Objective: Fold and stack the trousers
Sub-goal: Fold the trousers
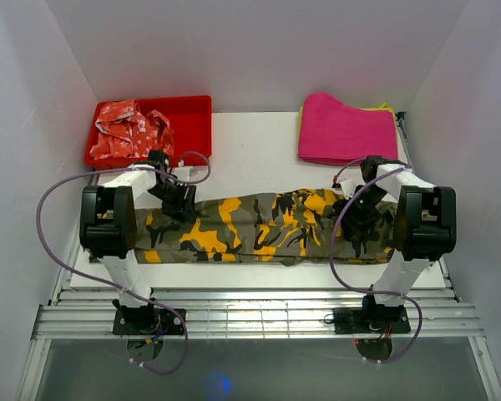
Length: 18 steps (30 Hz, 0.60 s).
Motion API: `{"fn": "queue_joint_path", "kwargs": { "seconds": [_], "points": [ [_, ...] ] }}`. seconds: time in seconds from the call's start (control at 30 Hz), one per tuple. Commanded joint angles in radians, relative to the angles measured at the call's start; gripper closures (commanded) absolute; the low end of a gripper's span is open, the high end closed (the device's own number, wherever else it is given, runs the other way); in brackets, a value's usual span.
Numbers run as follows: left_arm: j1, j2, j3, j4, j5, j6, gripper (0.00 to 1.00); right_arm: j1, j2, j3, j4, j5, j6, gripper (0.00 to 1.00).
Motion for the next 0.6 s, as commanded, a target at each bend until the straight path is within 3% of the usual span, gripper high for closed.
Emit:
{"fn": "queue_joint_path", "kwargs": {
  "seconds": [0.0,0.13,0.2,0.43,0.57],
  "points": [
    [-0.013,0.178,0.139,0.169,-0.025,-0.014,0.38,-0.077,0.074,0.015,0.115,0.14,0.001,0.23],
    [-0.027,0.269,0.357,0.157,0.033,-0.055,0.36,-0.09,0.091,0.079,0.11,0.161,0.008,0.23],
    [-0.027,0.249,0.391,0.146,0.059,-0.08,0.33,-0.09,0.092,0.119,0.089,0.16,-0.003,0.24],
    [0.056,-0.013,0.333,0.085,0.142,-0.143,0.24,-0.042,0.014,0.266,-0.059,-0.025,-0.052,0.27],
    [0.166,-0.116,0.291,-0.018,0.175,-0.045,0.24,0.117,-0.089,0.329,-0.096,-0.167,-0.046,0.39]
  ]
}}
